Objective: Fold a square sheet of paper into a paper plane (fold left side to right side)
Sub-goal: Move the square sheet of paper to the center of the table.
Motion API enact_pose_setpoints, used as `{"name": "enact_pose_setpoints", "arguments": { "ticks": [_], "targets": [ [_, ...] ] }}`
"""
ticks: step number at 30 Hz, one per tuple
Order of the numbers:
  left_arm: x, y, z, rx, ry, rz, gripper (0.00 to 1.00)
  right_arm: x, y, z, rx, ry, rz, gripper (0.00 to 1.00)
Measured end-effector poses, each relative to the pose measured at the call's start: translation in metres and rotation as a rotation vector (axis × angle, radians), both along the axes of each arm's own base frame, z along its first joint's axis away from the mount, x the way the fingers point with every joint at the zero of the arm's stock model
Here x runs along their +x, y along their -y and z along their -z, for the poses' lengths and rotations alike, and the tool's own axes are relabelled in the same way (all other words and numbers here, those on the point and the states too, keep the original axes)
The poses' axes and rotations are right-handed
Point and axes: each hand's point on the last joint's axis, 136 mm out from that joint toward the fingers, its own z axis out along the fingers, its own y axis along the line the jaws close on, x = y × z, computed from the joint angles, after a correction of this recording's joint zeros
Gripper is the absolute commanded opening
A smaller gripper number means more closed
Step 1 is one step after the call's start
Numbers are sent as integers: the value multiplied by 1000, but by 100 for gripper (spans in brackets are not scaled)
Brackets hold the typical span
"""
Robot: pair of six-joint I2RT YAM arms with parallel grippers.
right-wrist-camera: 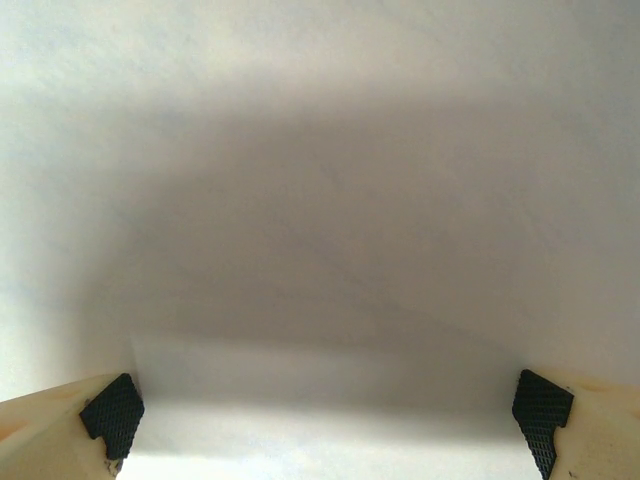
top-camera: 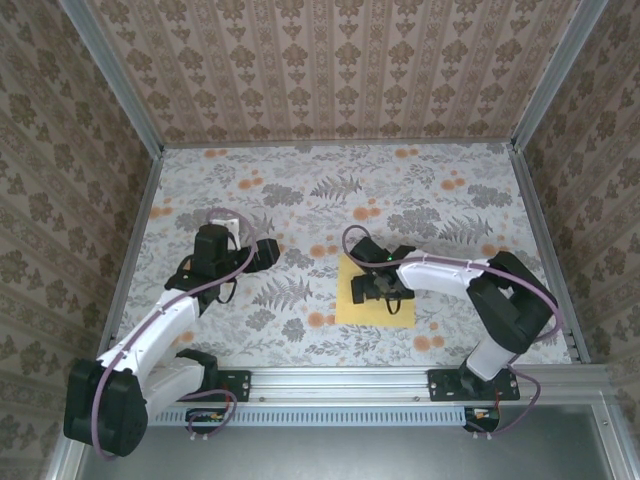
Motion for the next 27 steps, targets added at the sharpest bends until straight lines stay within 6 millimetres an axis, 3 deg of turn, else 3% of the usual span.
{"name": "enact_pose_setpoints", "arguments": {
  "ticks": [14, 22, 27],
  "targets": [
    [1, 6, 1, -13, -37, 22, 99, 92, -67, -5, 49, 87, -76, 100],
    [4, 36, 16, -104, -175, 107, 74, 96, -73, -18, 121, 92, -78, 100],
    [3, 66, 33, -171, -295, 181, 61, 108, -63, -61, 192, 168, -67, 100]
  ]
}}
